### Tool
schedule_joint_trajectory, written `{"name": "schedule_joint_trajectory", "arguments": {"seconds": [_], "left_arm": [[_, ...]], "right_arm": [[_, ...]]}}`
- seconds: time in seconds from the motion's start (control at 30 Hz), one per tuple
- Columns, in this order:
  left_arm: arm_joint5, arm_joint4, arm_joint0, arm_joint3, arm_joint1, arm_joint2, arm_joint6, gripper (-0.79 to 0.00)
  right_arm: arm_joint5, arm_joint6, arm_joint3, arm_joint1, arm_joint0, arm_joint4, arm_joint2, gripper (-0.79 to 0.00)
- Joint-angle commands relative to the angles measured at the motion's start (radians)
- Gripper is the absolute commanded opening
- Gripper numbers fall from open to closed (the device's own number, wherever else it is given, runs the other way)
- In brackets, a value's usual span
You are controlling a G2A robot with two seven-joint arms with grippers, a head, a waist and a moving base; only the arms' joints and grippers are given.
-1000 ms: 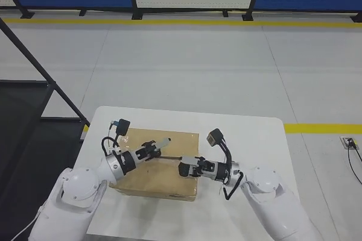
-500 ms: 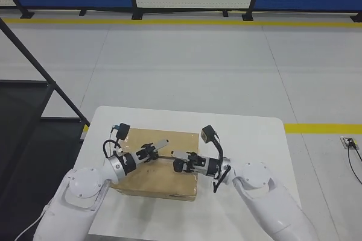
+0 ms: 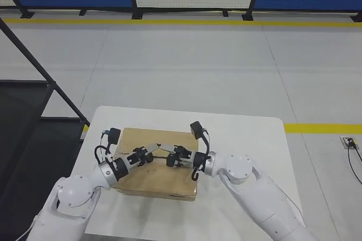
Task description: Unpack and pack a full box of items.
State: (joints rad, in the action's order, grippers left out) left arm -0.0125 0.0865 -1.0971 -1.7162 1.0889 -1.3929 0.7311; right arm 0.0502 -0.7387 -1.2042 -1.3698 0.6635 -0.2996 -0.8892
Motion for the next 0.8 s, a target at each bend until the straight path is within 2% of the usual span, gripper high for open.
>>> {"name": "schedule_joint_trajectory", "arguments": {"seconds": [0.0,0.2,0.4,0.77], "left_arm": [[0.004,0.007,-0.009,-0.008,-0.002,-0.013,-0.001,0.000],[0.009,0.026,-0.028,-0.023,-0.007,-0.052,-0.009,0.000],[0.009,0.046,-0.043,-0.015,-0.011,-0.096,-0.041,0.000],[0.029,0.159,-0.120,0.032,-0.022,-0.282,-0.141,0.000]], "right_arm": [[-0.003,0.003,0.008,-0.001,-0.002,0.004,-0.001,0.000],[-0.004,0.026,-0.012,0.006,0.030,0.020,-0.032,0.000],[-0.011,-0.004,-0.051,0.013,0.050,0.055,-0.044,0.000],[-0.023,0.035,-0.006,-0.027,-0.021,0.060,0.036,0.000]]}}
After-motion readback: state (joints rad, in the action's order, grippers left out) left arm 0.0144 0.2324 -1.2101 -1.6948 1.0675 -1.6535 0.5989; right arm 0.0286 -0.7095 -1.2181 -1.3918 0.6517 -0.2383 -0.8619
